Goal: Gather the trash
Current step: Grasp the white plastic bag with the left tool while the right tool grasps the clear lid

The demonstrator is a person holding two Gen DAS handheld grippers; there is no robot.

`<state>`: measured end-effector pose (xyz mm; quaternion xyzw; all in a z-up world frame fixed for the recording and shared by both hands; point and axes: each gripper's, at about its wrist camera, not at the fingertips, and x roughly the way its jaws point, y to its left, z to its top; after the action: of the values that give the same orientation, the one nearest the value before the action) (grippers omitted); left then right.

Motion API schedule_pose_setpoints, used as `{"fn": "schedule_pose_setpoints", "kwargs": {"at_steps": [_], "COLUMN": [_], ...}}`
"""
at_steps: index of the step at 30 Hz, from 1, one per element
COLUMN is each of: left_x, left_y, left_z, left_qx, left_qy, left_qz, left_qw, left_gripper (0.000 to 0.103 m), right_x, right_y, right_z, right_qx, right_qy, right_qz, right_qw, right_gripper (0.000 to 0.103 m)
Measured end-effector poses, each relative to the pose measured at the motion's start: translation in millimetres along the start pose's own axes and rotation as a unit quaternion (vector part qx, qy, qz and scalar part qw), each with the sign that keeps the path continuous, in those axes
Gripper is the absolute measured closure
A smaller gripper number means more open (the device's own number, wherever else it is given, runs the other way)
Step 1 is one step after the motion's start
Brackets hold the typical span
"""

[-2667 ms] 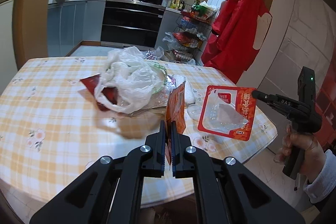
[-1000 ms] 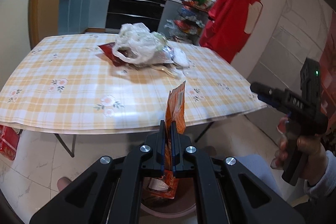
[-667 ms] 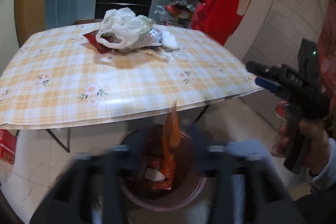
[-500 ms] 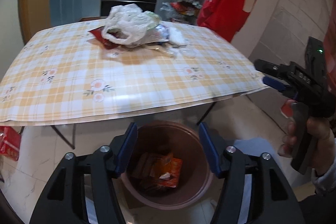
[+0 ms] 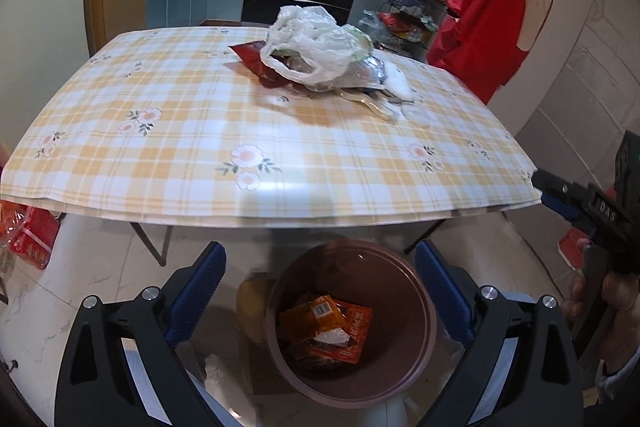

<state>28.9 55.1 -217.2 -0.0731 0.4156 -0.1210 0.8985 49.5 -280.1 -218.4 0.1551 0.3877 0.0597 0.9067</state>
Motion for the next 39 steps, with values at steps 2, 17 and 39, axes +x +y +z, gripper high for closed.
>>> {"fn": "schedule_pose_setpoints", "kwargs": {"at_steps": [2, 17, 39], "left_x": [2.0, 89.1, 300.1], "left_y": [2.8, -1.5, -8.7], "left_z": [5.3, 149.0, 281.9], "left_qx": [-0.006, 0.028, 0.038], "left_qy": [0.000, -0.010, 0.045], "left_qz": [0.001, -0.026, -0.008], "left_qw": [1.0000, 0.9992, 0.9982], "left_gripper": [0.009, 0.007, 0.009], "right_x": [3.9, 59.9, 213.6], "right_y": [-2.4, -41.2, -48.4], "right_z": [1.8, 48.2, 136.7], "right_qx": [-0.003, 0.008, -0.147], "right_qy": [0.003, 0.022, 0.070], "right_qz": [-0.011, -0.034, -0.054], "right_qw": [1.000, 0.999, 0.985], "right_gripper": [0.005, 0.005, 0.006]}}
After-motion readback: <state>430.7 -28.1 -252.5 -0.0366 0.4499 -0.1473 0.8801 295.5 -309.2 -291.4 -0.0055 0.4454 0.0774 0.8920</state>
